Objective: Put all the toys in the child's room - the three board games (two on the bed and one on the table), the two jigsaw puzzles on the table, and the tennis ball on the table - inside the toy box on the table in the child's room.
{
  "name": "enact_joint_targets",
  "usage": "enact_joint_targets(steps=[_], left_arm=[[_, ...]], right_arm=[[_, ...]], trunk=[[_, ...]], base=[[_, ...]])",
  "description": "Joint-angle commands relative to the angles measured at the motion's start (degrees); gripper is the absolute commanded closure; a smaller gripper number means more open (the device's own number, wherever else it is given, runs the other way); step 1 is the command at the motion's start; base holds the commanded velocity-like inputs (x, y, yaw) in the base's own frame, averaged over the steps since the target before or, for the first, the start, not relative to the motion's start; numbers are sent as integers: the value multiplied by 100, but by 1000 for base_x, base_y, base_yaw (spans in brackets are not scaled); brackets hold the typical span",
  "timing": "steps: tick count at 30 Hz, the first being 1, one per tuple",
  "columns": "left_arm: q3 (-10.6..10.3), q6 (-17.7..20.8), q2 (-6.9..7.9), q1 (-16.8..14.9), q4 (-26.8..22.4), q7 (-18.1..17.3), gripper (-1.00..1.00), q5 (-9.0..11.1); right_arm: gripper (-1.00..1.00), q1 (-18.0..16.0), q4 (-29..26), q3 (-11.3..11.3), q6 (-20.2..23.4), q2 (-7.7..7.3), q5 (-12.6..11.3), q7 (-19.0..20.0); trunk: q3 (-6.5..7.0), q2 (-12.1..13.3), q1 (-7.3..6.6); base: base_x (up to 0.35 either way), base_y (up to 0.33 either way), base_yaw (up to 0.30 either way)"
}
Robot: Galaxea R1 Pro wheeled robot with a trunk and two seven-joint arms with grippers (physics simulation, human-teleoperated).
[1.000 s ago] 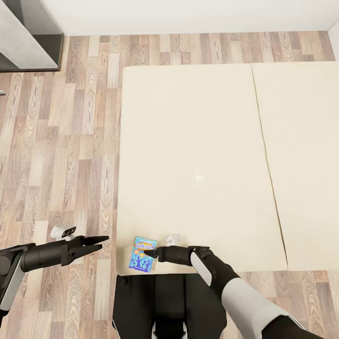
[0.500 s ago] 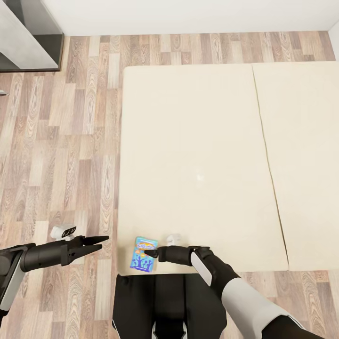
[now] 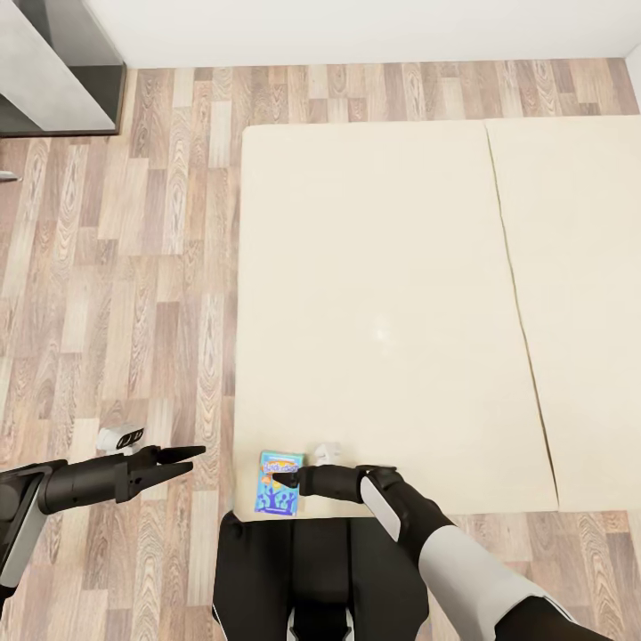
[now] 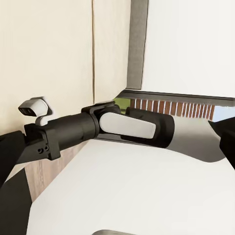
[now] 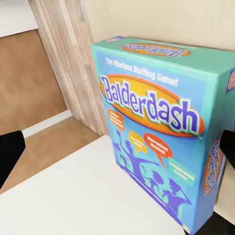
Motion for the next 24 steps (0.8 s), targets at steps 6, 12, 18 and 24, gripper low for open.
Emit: enact_joint_targets(steps=[6,12,18,24], left_arm=[[0,61,2,-1,-1,-22,-100,-3],[0,62,2,-1,-1,-22,-100,-3],[0,62,2,-1,-1,-22,-100,-3],[7,61,10,1,-1,-22,-100,-3]], right_arm=[[-100,-1,-3,13,44,-2,-48,-6],[-100,-5,-3,14,58,6,-36,-12],[-100,-6,-1,19,70,10,-33,-17],[-100,-6,5,45,88,40,-32,-223]], trunk=[[-5,-9,3],[-5,-9,3],[-5,-9,3],[-5,-9,3]], base=[[0,3,0],[0,0,0],[0,0,0],[0,0,0]])
